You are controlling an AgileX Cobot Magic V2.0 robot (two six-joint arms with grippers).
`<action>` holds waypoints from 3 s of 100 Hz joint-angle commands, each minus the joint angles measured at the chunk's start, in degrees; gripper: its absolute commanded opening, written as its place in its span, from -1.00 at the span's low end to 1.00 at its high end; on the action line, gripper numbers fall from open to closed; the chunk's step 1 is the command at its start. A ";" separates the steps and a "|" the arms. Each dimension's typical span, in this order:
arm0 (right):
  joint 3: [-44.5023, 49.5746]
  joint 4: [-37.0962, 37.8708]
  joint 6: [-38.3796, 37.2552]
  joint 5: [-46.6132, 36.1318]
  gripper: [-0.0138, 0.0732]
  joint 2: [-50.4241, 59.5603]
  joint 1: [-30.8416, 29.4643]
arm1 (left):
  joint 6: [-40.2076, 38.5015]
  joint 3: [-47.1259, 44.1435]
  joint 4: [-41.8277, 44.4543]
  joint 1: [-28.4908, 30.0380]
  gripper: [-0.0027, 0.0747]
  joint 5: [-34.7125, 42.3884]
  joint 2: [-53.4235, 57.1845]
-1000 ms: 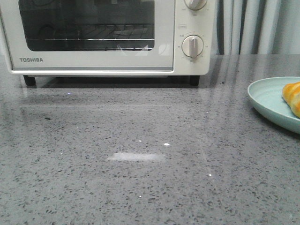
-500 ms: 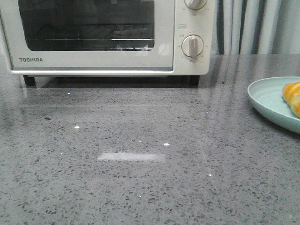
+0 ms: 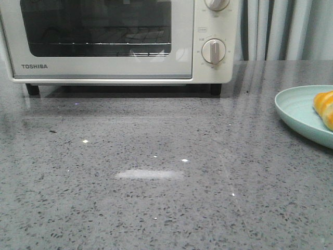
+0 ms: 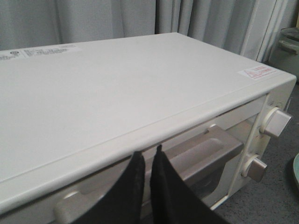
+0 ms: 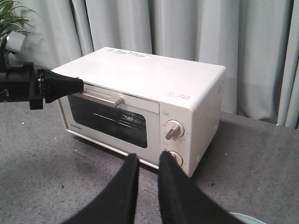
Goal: Put bread in oven
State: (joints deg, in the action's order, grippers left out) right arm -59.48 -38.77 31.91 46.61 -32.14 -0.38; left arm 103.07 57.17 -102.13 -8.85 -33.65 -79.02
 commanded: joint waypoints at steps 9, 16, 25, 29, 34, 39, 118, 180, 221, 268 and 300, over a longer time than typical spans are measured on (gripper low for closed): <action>-1.63 -1.89 0.51 -4.10 -0.50 -0.72 0.08 | 1.64 2.04 -4.65 -0.40 -0.98 -2.40 -0.51; -1.63 -1.89 0.51 -3.99 -0.50 -0.72 0.08 | 1.91 1.92 -4.65 -0.40 -0.98 -2.25 -1.45; -1.63 -1.89 0.51 -3.99 -0.50 -0.72 0.08 | 1.91 0.61 -4.65 -0.40 -0.98 -4.88 -1.98; -1.63 -1.89 0.51 -3.88 -0.50 -0.72 0.08 | 1.91 -0.38 -4.65 -0.61 -0.98 -6.05 -1.98; -1.63 -1.89 0.51 -3.88 -0.50 -0.72 0.08 | 1.78 -1.67 -4.65 -1.21 -0.98 -6.68 -1.68; -1.63 -1.89 0.51 -3.88 -0.50 -0.72 0.08 | 1.78 -3.10 -4.40 -2.10 -0.98 -6.77 -1.35; -1.51 -1.43 0.51 4.89 -0.50 -0.72 0.08 | -4.85 -24.33 -4.56 -25.11 -0.98 1.05 30.68; -1.00 9.43 -3.21 6.83 0.39 -18.95 0.08 | -6.39 -17.13 -3.44 -26.45 -0.98 20.59 55.45; -1.11 20.12 -10.71 11.05 0.73 -36.85 0.08 | -6.39 -17.13 -3.20 -26.45 -0.98 20.59 55.45; -1.11 26.21 -14.03 8.83 0.73 -40.99 0.08 | -6.39 -17.13 -3.07 -26.45 -0.98 20.42 55.33; -1.11 26.21 -14.06 8.91 0.73 -43.70 0.08 | -6.39 -17.13 -3.07 -26.45 -0.98 20.07 55.33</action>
State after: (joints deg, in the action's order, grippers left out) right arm -59.17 -12.62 18.08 56.90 -76.44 -0.38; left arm 97.01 38.17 -103.60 -34.96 -12.34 -23.08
